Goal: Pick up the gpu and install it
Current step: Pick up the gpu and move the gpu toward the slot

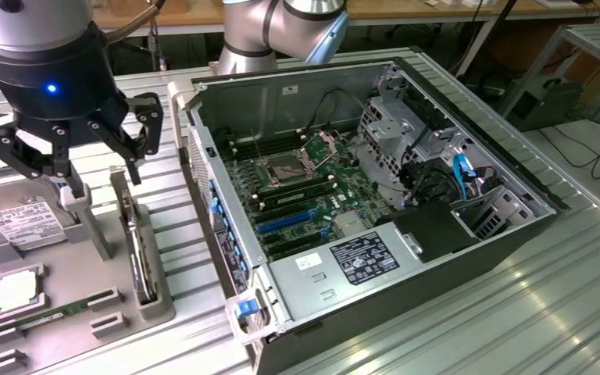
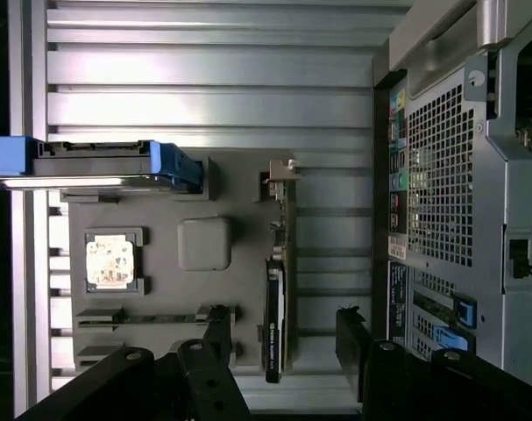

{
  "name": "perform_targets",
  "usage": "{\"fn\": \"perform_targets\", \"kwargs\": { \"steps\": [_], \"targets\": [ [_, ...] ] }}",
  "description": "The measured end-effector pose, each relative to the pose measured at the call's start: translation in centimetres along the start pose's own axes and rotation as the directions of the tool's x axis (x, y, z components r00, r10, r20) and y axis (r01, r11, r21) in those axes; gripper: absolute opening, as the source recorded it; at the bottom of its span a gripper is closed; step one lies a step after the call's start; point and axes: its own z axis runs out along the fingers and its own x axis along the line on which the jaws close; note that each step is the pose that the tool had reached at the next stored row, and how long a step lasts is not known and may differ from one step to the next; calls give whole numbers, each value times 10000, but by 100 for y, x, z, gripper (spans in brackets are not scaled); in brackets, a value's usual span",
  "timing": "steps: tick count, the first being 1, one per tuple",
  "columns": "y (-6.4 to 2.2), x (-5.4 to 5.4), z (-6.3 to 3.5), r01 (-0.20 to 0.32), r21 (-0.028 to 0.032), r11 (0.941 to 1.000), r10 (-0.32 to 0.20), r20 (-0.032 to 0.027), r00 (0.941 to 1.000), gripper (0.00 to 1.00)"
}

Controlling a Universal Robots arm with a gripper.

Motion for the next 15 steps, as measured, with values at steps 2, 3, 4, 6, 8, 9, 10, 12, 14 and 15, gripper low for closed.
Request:
{"fn": "perform_targets", "kwargs": {
  "steps": [2, 3, 4, 6, 8, 9, 10, 12, 14, 15],
  "targets": [
    [-10, 0, 22, 1, 1, 10000, -1, -2, 10000, 60],
    [-16, 1, 27, 1, 2, 10000, -1, -2, 10000, 60],
    [-31, 1, 36, 0, 0, 10000, 0, 0, 10000, 60],
    [-53, 1, 46, 0, 0, 10000, 0, -1, 10000, 60],
    [-70, 1, 55, 0, 0, 10000, 0, 0, 10000, 60],
    [-81, 1, 62, 0, 0, 10000, 0, -1, 10000, 60],
    [-89, 1, 66, 1, 0, 10000, -1, 0, 10000, 60],
    [-106, 2, 75, 0, 1, 10000, 0, 0, 10000, 60],
    [-122, 1, 90, 0, 2, 10000, 0, 1, 10000, 60],
    [-128, 1, 95, 0, 2, 10000, 0, 0, 10000, 60]
  ]
}}
